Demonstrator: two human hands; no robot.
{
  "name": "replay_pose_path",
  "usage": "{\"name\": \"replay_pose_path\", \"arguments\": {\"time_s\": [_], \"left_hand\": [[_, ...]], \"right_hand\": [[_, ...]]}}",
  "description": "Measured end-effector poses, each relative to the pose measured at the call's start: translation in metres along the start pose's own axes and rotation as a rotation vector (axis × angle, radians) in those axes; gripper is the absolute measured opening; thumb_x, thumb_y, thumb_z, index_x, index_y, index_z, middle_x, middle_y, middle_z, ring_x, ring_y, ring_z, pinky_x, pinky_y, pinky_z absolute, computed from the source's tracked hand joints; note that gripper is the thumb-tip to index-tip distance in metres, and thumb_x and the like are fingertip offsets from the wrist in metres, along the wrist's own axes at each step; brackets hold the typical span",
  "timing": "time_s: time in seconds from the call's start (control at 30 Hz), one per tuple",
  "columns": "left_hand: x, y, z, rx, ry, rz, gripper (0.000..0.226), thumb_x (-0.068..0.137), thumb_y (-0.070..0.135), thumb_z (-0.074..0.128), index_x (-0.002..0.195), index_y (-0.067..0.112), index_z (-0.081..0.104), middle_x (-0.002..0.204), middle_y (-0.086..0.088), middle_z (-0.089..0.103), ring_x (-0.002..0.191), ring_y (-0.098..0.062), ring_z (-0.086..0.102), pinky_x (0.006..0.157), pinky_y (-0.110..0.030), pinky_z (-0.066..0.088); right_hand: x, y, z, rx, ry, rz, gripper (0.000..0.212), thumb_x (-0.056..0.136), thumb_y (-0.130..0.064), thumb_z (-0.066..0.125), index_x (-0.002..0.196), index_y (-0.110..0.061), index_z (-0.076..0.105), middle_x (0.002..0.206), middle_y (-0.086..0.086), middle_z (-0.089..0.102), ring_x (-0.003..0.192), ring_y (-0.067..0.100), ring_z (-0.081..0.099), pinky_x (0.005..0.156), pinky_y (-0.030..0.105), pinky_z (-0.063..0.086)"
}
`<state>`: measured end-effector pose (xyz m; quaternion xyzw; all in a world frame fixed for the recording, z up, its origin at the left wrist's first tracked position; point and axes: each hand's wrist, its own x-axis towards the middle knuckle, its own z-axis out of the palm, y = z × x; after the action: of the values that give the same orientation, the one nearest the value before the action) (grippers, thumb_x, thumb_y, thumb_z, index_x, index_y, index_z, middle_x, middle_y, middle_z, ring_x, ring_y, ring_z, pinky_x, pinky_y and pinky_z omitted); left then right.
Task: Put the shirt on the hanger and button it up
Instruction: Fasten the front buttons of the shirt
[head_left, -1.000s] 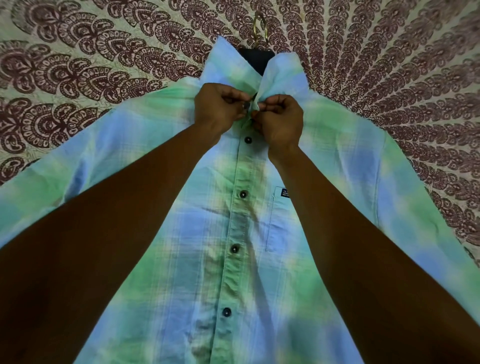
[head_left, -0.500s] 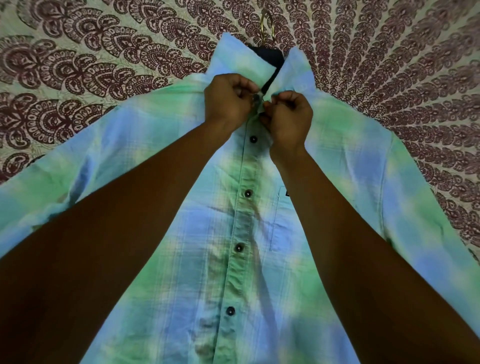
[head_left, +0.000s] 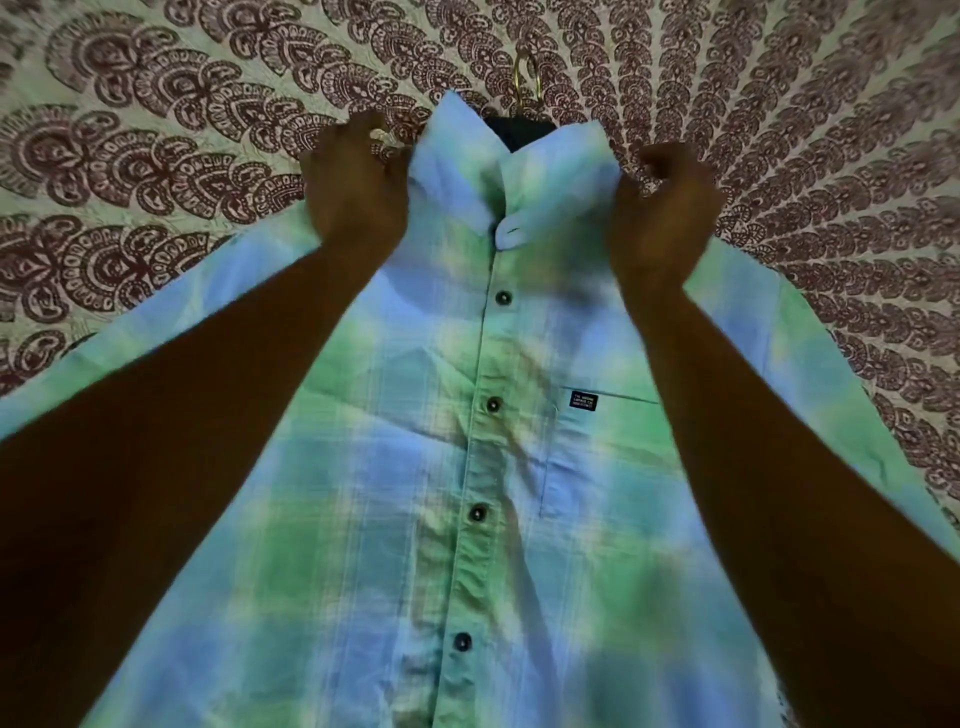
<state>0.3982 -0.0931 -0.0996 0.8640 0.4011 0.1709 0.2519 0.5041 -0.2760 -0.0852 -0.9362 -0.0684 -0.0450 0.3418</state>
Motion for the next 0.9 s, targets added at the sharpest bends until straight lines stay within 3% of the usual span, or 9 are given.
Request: {"name": "replay_pose_path", "arguments": {"time_s": [0.1, 0.2, 0.27, 0.33, 0.4, 0.47, 0.67, 0.77, 0.9], "left_hand": [[0.021, -0.005, -0.002, 0.187, -0.266, -0.017, 0.044, 0.095, 0.040, 0.044, 0.115, 0.004, 0.059, 0.119, -0.025, 0.058, 0.114, -0.038, 0.052, 0.093, -0.038, 0.040], [0.037, 0.009, -0.002, 0.149, -0.402, 0.030, 0.049, 0.094, 0.038, 0.048, 0.107, -0.006, 0.061, 0.111, -0.033, 0.058, 0.108, -0.040, 0.056, 0.086, -0.041, 0.043], [0.045, 0.018, 0.001, 0.134, -0.360, 0.046, 0.041, 0.093, 0.032, 0.051, 0.110, -0.004, 0.061, 0.116, -0.030, 0.057, 0.111, -0.038, 0.054, 0.089, -0.038, 0.041], [0.044, 0.026, 0.007, 0.016, -0.188, 0.047, 0.028, 0.093, 0.030, 0.050, 0.097, 0.006, 0.062, 0.107, -0.024, 0.061, 0.101, -0.031, 0.057, 0.083, -0.035, 0.041], [0.028, 0.029, 0.013, -0.224, -0.013, 0.061, 0.021, 0.094, 0.024, 0.045, 0.090, 0.007, 0.057, 0.094, -0.024, 0.057, 0.084, -0.022, 0.049, 0.074, -0.034, 0.037], [0.012, 0.021, 0.021, -0.336, -0.041, 0.124, 0.030, 0.093, 0.021, 0.044, 0.101, -0.006, 0.055, 0.099, -0.030, 0.057, 0.084, -0.023, 0.050, 0.074, -0.034, 0.035], [0.001, -0.002, 0.002, 0.065, -0.297, 0.379, 0.074, 0.086, 0.049, 0.052, 0.141, 0.006, 0.029, 0.135, -0.019, 0.047, 0.121, -0.035, 0.046, 0.098, -0.037, 0.036], [-0.026, -0.031, -0.017, 0.399, -0.269, 0.420, 0.085, 0.082, 0.068, 0.031, 0.146, 0.012, 0.020, 0.145, -0.021, 0.034, 0.133, -0.041, 0.032, 0.108, -0.052, 0.024], [-0.074, -0.057, -0.031, 0.536, -0.325, 0.661, 0.081, 0.089, 0.065, 0.021, 0.144, 0.005, 0.024, 0.151, -0.020, 0.023, 0.141, -0.038, 0.018, 0.113, -0.056, 0.012]], "right_hand": [[0.034, 0.025, -0.006, -0.341, -0.280, 0.024, 0.035, 0.092, -0.033, 0.048, 0.118, -0.012, 0.058, 0.124, 0.016, 0.058, 0.118, 0.033, 0.051, 0.097, 0.039, 0.039], [0.049, 0.019, -0.003, -0.341, -0.545, -0.031, 0.043, 0.094, -0.040, 0.045, 0.095, -0.002, 0.066, 0.094, 0.025, 0.063, 0.090, 0.033, 0.060, 0.078, 0.036, 0.044], [0.053, 0.006, -0.004, -0.190, -0.632, -0.005, 0.042, 0.091, -0.043, 0.053, 0.069, -0.007, 0.057, 0.064, 0.012, 0.050, 0.060, 0.020, 0.050, 0.059, 0.024, 0.037], [0.056, -0.001, -0.004, -0.099, -0.700, -0.025, 0.032, 0.086, -0.039, 0.063, 0.069, -0.012, 0.056, 0.061, 0.004, 0.047, 0.051, 0.006, 0.046, 0.045, 0.016, 0.035], [0.054, -0.004, -0.003, -0.021, -0.741, -0.124, 0.027, 0.081, -0.028, 0.071, 0.094, -0.005, 0.066, 0.085, 0.012, 0.063, 0.073, 0.005, 0.058, 0.058, 0.015, 0.045], [0.051, -0.010, -0.005, 0.010, -0.778, -0.241, 0.050, 0.075, -0.019, 0.077, 0.119, -0.005, 0.059, 0.111, 0.005, 0.061, 0.099, 0.013, 0.056, 0.082, 0.022, 0.046], [0.046, -0.003, -0.006, -0.312, -0.779, -0.349, 0.068, 0.073, -0.023, 0.078, 0.130, -0.001, 0.048, 0.131, 0.018, 0.053, 0.117, 0.028, 0.051, 0.089, 0.030, 0.039], [0.044, 0.010, -0.004, -0.344, -0.768, -0.321, 0.061, 0.074, -0.026, 0.077, 0.124, -0.001, 0.054, 0.125, 0.021, 0.057, 0.113, 0.031, 0.054, 0.088, 0.034, 0.041], [0.038, 0.006, -0.005, -0.394, -0.657, -0.328, 0.092, 0.066, -0.044, 0.079, 0.138, -0.007, 0.036, 0.138, 0.020, 0.042, 0.127, 0.035, 0.039, 0.103, 0.040, 0.036]]}}
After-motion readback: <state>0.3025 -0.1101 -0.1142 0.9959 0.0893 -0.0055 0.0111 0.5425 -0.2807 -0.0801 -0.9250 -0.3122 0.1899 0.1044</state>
